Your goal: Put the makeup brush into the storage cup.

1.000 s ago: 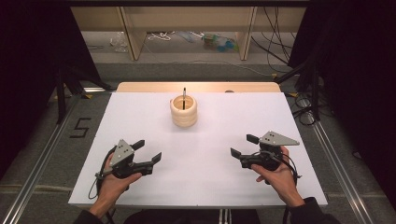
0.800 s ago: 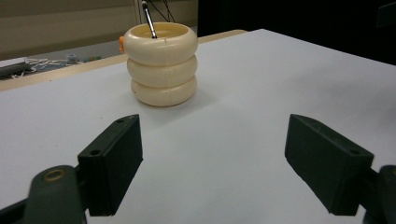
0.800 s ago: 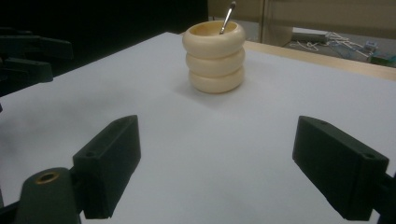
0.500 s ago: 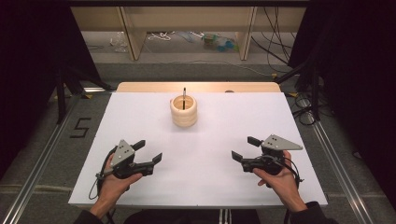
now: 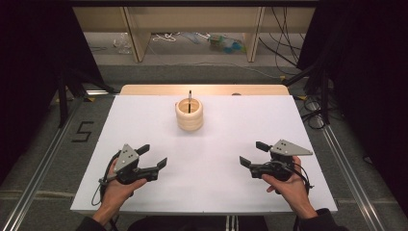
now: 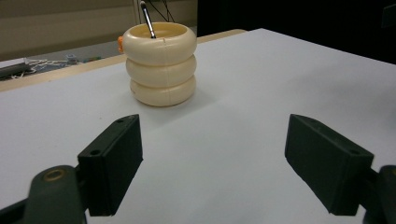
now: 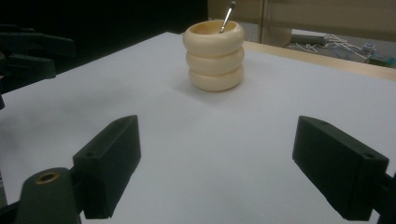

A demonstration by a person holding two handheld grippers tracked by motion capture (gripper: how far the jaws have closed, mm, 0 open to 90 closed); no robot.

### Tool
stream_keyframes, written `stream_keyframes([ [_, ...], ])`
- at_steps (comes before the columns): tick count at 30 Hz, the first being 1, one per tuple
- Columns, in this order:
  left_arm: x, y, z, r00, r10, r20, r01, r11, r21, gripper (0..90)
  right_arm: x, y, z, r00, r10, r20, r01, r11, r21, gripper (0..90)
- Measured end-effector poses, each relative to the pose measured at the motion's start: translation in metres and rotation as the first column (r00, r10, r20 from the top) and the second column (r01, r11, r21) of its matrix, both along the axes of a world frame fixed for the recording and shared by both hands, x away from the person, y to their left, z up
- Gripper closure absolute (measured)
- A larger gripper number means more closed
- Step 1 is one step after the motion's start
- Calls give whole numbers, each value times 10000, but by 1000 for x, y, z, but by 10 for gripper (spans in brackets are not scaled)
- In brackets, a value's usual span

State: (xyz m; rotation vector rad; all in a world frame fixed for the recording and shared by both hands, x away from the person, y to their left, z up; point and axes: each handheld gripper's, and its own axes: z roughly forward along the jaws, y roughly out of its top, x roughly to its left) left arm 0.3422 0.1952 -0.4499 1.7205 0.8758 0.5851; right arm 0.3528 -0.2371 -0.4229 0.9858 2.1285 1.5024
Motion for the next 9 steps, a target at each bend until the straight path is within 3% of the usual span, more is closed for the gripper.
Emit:
stream_keyframes([
  [9,1,0,0,10000,-6,2,6,10000,10,193,1,0,-1,9999,-89,108,90,9999,-95,164],
])
